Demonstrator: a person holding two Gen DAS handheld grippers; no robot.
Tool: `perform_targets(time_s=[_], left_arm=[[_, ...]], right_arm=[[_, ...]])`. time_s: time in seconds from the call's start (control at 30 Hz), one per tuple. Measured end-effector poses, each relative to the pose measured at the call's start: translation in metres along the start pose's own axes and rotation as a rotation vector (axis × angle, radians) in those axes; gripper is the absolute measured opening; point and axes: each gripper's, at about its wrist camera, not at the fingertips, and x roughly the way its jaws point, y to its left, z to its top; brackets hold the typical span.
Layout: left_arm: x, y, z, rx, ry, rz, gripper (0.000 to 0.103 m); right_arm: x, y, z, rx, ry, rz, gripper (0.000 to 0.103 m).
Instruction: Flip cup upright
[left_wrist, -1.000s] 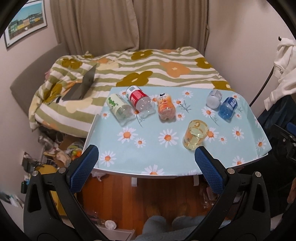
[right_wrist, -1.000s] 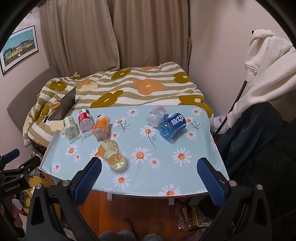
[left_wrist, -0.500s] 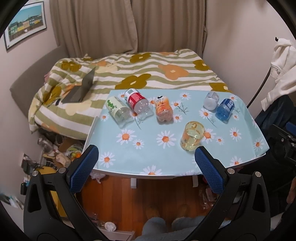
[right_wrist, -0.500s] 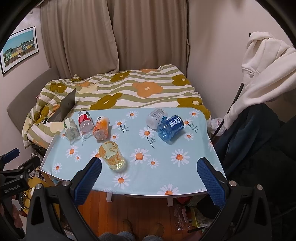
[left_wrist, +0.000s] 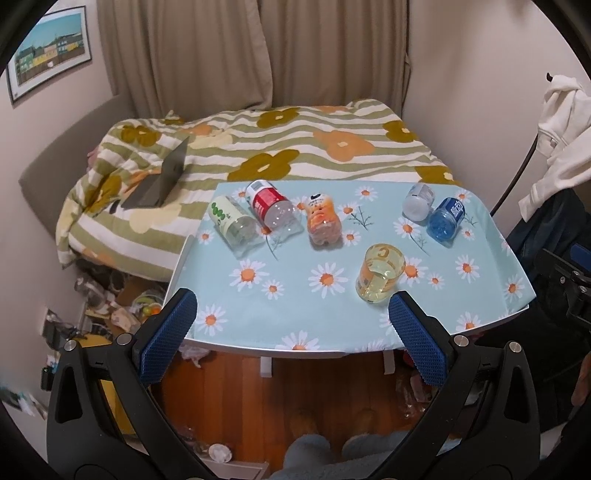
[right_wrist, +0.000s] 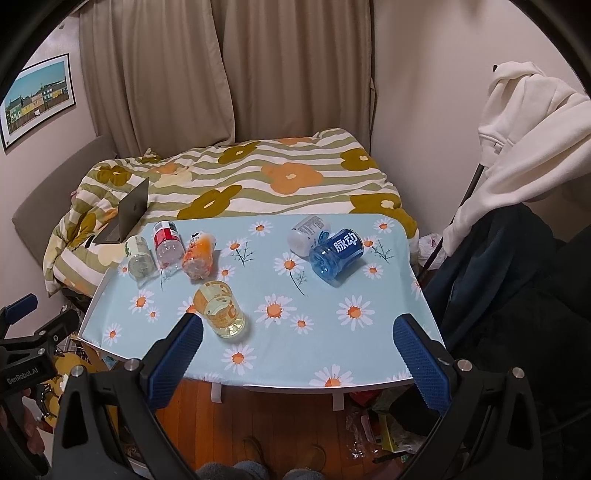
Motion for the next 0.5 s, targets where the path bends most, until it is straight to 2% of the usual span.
perform_targets(time_s=[0.5], left_arm=[[-0.0009,-0.0002,0.0103,0.000,-0.004,0.007,0.103]], right_arm=[[0.0003,-0.0010,0.0009,0.000,-0.001,0.000,0.103]])
